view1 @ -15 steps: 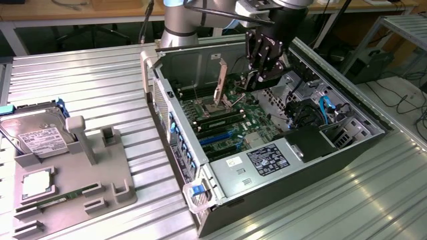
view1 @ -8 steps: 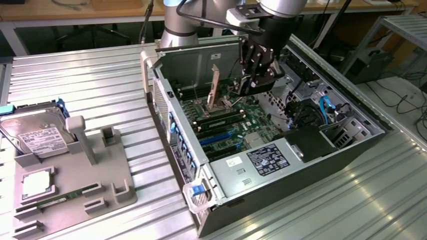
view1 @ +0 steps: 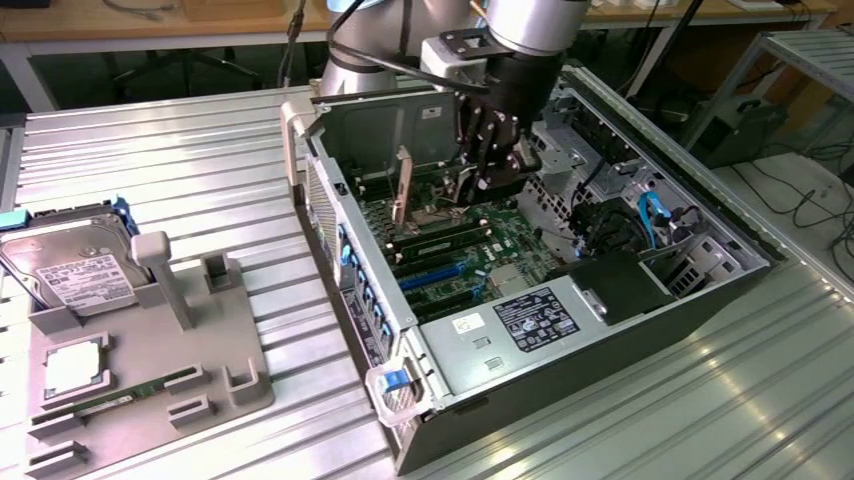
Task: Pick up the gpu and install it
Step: 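Insert the gpu into the slot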
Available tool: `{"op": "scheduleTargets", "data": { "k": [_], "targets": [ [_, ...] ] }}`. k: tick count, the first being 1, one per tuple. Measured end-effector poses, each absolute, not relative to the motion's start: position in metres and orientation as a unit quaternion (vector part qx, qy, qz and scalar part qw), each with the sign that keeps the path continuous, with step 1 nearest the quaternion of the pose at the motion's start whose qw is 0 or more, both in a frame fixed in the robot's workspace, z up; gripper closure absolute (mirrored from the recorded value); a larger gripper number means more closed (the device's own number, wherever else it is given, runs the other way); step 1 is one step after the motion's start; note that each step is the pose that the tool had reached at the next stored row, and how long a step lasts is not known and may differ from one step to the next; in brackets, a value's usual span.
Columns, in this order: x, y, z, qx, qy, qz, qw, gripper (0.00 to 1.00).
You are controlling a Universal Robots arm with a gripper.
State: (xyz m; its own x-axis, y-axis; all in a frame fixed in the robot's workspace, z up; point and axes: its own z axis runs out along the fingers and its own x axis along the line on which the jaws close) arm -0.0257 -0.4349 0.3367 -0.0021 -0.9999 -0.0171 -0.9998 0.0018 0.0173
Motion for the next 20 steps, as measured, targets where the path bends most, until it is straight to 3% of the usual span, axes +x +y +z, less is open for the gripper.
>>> {"op": "scheduleTargets", "data": {
  "k": [20],
  "targets": [
    [-0.031, -0.451, 0.297, 0.706, -0.708, -0.014, 0.001, 0.73]
  ]
}}
